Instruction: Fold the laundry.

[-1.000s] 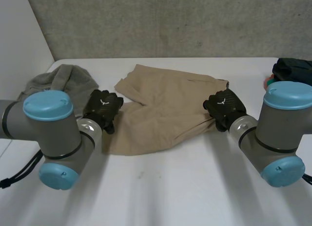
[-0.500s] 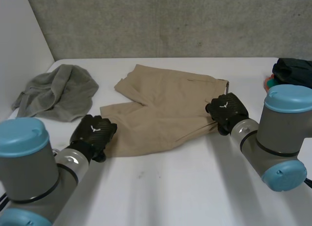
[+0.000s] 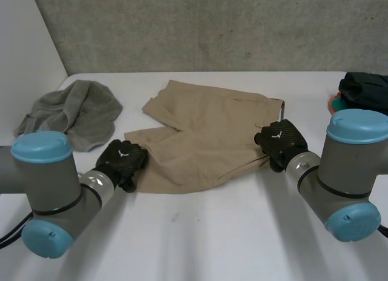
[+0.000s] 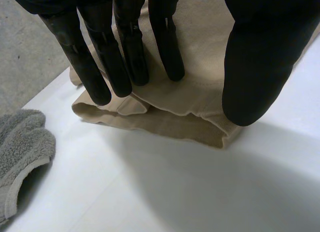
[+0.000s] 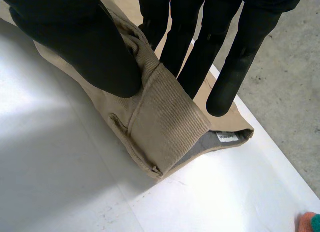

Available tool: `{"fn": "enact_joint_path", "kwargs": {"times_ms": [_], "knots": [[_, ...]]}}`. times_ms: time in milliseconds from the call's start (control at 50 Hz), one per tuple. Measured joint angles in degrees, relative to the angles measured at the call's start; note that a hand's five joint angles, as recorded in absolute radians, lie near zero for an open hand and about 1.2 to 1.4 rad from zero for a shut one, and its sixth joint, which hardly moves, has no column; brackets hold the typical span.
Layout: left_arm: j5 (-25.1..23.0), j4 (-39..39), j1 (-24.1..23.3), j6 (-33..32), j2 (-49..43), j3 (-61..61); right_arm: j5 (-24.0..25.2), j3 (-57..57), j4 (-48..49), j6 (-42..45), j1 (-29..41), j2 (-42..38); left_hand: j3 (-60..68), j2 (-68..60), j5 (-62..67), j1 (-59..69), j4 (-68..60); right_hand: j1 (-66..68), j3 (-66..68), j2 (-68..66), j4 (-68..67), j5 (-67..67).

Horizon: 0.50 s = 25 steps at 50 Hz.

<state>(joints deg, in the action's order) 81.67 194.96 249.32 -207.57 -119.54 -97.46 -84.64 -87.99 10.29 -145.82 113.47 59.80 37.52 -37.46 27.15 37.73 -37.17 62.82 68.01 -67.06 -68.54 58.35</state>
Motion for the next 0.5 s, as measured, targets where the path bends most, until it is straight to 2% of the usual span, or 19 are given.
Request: {"fn": "enact_joint_path", "kwargs": {"times_ms": [120, 180, 220, 280, 360, 460, 500], "knots": [[0.07, -0.31, -0.38, -0.07, -1.57, 1.36, -0.01, 0.01, 0.00, 0.05, 0.00, -0.08, 0.36, -0.36, 0.45, 0.44, -0.49, 0.00, 0.01, 0.00, -0.01, -0.01], [0.07, -0.90, -0.49, -0.11, -2.52, 2.13, -0.04, 0.02, 0.00, 0.07, -0.03, -0.10, 5.22, -5.57, 5.42, 5.87, -5.57, 0.00, 0.01, 0.00, 0.00, 0.00], [0.08, -1.51, -0.57, -0.14, -3.22, 2.74, -0.06, 0.04, 0.00, 0.08, -0.06, -0.08, 11.11, -11.87, 11.31, 12.22, -11.55, 0.00, 0.00, 0.00, 0.00, 0.00], [0.22, -2.79, -0.67, -0.14, -4.15, 3.83, -0.12, 0.09, 0.00, 0.09, -0.13, 0.04, 26.88, -27.14, 25.99, 26.38, -27.22, 0.00, 0.01, 0.00, 0.00, 0.00], [1.07, -4.84, -0.95, 0.02, -4.06, 4.96, -0.39, 0.13, -0.05, 0.14, -0.21, 0.33, 30.46, -30.80, 27.23, 26.49, -31.31, 0.00, 0.01, 0.00, 0.00, 0.00], [3.73, -7.57, -2.12, 0.87, 1.79, 5.03, -1.08, 0.15, -0.63, 0.55, -0.24, 2.12, 30.50, -30.89, 27.23, 26.49, -31.33, 0.00, 0.01, 0.00, 0.00, -0.01], [5.00, -8.57, -2.97, 1.46, 6.83, 3.98, -1.35, -0.02, -1.70, 1.07, -0.20, 4.03, 30.50, -30.89, 27.23, 26.49, -31.33, 0.00, 0.00, 0.00, 0.00, 0.00]]}}
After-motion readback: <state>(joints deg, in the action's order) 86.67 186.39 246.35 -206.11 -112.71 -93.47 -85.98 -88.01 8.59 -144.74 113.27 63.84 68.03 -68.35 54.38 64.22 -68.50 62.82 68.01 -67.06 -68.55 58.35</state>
